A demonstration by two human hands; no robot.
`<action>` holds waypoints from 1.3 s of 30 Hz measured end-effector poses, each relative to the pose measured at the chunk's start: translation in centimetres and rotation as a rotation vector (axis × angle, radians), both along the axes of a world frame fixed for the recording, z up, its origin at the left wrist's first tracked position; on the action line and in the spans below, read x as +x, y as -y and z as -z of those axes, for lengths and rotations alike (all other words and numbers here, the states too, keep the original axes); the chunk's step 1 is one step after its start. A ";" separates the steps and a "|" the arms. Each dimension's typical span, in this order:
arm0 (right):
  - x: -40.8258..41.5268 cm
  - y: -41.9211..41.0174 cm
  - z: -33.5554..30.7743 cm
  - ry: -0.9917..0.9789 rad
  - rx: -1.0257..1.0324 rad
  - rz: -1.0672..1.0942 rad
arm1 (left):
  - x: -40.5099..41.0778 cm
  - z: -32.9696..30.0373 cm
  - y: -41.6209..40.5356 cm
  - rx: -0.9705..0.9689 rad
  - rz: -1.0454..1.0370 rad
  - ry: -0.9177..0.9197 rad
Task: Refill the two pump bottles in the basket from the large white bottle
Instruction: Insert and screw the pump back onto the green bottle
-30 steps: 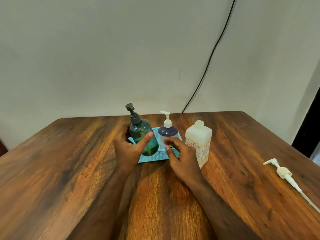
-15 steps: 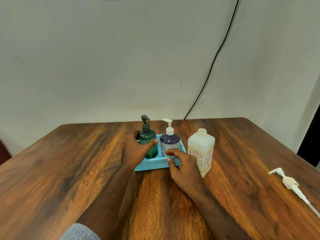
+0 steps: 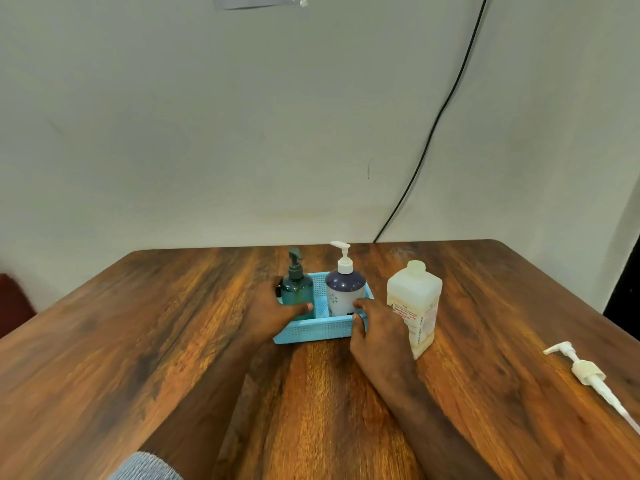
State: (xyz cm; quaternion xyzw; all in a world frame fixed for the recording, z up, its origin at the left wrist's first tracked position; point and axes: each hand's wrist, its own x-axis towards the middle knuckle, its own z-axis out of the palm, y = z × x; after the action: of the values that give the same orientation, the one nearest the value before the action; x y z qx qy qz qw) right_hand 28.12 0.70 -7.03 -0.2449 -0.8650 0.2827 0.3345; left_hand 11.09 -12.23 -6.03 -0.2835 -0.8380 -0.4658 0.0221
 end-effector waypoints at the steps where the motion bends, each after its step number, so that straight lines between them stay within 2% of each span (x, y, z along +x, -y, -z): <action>1: 0.0 0.0 -0.1 0.003 0.005 0.012 | -0.2 0.1 0.2 -0.010 0.004 -0.006; 7: 0.3 0.0 -0.4 -0.018 -0.012 0.063 | 0.0 0.2 1.8 -0.008 0.006 -0.020; 12: -1.4 0.7 -1.2 -0.107 0.045 0.035 | 1.1 0.0 1.4 -0.008 -0.112 -0.044; 17: -4.6 0.4 -2.1 0.060 0.093 0.099 | 1.8 -0.4 0.3 0.001 -0.244 -0.124; 21: -5.7 -0.7 -2.9 0.140 0.120 0.141 | 1.9 -0.6 -0.1 0.018 -0.222 -0.107; 25: -6.2 -2.0 -3.6 0.139 0.008 0.024 | 1.2 -0.8 0.3 0.004 -0.136 -0.126; 31: -5.8 -3.7 -5.8 0.118 -0.293 -0.220 | -0.1 -1.2 1.8 -0.088 -0.019 -0.029; 35: -6.1 -2.8 -5.2 0.151 -0.227 -0.234 | 0.4 -0.9 2.8 -0.030 0.006 0.011; 39: -6.3 -2.0 -5.0 0.080 -0.128 -0.151 | 0.7 -0.5 3.8 0.009 -0.125 0.080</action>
State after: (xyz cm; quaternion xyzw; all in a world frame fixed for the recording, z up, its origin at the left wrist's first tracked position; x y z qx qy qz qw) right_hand 21.78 2.65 -2.05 -0.2111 -0.8738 0.3517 0.2611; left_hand 11.80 -16.04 -5.53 -0.2118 -0.8522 -0.4780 0.0189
